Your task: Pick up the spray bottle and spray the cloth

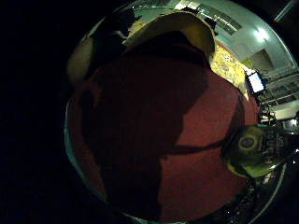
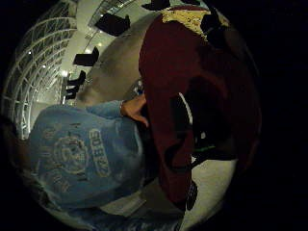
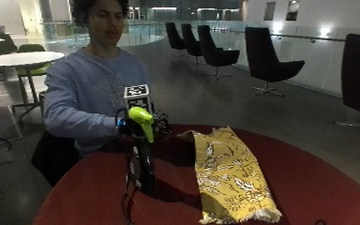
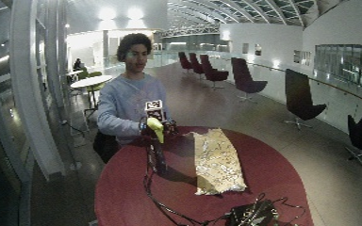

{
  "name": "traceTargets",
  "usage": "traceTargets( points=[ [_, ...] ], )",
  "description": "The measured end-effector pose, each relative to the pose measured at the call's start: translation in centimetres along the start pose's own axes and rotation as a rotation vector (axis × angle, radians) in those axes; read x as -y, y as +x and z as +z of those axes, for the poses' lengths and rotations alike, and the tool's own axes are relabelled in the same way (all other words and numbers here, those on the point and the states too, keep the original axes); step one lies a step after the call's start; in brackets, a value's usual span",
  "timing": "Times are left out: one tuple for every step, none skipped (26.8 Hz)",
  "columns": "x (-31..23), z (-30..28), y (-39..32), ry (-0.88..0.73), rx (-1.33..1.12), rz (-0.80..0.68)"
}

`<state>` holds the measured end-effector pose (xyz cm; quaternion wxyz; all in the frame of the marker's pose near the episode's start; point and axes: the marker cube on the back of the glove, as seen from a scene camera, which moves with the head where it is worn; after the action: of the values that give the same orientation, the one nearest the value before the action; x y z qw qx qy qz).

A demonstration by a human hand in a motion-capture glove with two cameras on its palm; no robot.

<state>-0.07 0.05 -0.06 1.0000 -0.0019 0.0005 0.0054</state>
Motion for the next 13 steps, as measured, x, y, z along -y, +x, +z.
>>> traceTargets(
  points=[
    [0.01,-0.04,0.05,0.000,-0.001,0.001],
    [0.03,-0.13,0.15,0.001,-0.002,0.001],
    [0.05,-0.24,0.28,0.003,-0.004,0.001],
    [0.07,-0.35,0.41,0.004,-0.006,-0.001],
    [0.08,-0.44,0.49,0.005,-0.008,-0.002],
    [0.07,-0.51,0.52,0.005,-0.009,-0.004],
    [0.05,-0.55,0.51,0.005,-0.010,-0.006],
    [0.01,-0.59,0.50,0.005,-0.009,-0.008],
    [-0.05,-0.61,0.47,0.003,-0.008,-0.009],
    [-0.12,-0.64,0.44,0.002,-0.006,-0.010],
    [-0.22,-0.66,0.43,0.001,-0.004,-0.009],
    [-0.33,-0.68,0.42,0.001,-0.004,-0.007],
    [-0.45,-0.69,0.43,0.001,-0.004,-0.004]
  ],
)
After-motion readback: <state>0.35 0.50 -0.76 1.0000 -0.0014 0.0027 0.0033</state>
